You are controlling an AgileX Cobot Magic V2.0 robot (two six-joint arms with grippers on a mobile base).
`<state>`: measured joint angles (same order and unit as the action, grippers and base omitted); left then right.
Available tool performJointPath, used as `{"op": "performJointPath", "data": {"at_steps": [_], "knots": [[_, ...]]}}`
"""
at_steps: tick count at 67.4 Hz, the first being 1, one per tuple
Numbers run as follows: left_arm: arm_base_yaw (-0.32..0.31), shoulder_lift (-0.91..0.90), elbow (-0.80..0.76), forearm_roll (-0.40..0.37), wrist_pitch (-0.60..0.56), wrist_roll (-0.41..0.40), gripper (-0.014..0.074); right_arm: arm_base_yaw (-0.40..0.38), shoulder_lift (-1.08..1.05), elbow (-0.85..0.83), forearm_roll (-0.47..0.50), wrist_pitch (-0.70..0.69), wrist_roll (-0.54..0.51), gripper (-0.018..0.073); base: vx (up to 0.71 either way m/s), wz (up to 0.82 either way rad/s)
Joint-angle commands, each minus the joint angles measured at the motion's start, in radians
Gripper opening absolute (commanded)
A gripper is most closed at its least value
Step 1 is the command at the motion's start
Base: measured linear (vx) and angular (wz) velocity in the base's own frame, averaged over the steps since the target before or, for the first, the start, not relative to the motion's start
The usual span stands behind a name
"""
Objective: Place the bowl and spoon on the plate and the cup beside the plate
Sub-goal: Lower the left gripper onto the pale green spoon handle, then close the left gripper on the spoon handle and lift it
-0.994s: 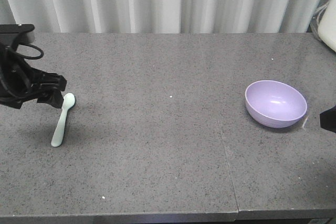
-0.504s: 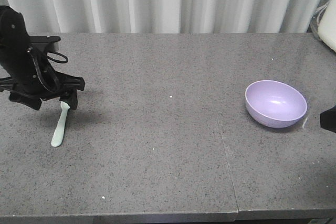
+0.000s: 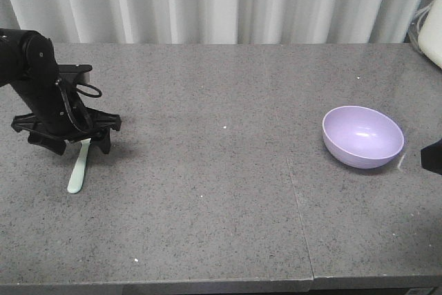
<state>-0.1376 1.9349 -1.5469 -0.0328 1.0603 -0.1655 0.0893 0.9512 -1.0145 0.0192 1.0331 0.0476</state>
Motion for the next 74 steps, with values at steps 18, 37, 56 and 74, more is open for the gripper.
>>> {"op": "performJointPath", "data": {"at_steps": [18, 37, 56, 74], "knots": [[-0.007, -0.017, -0.031, -0.009, -0.035, -0.011, 0.0545, -0.004, -0.007, -0.033, -0.011, -0.051, -0.006, 0.049, 0.0, 0.0], [-0.007, -0.016, -0.031, -0.009, -0.037, -0.011, 0.0428, -0.004, -0.007, -0.033, -0.011, -0.051, -0.006, 0.049, 0.0, 0.0], [-0.004, -0.016, -0.031, -0.002, -0.041, -0.008, 0.0205, -0.004, -0.007, -0.033, -0.011, -0.051, -0.006, 0.049, 0.0, 0.0], [-0.004, -0.017, -0.031, 0.0, -0.05, 0.002, -0.0009, -0.004, -0.007, -0.033, -0.011, -0.051, -0.006, 0.049, 0.0, 0.0]]}}
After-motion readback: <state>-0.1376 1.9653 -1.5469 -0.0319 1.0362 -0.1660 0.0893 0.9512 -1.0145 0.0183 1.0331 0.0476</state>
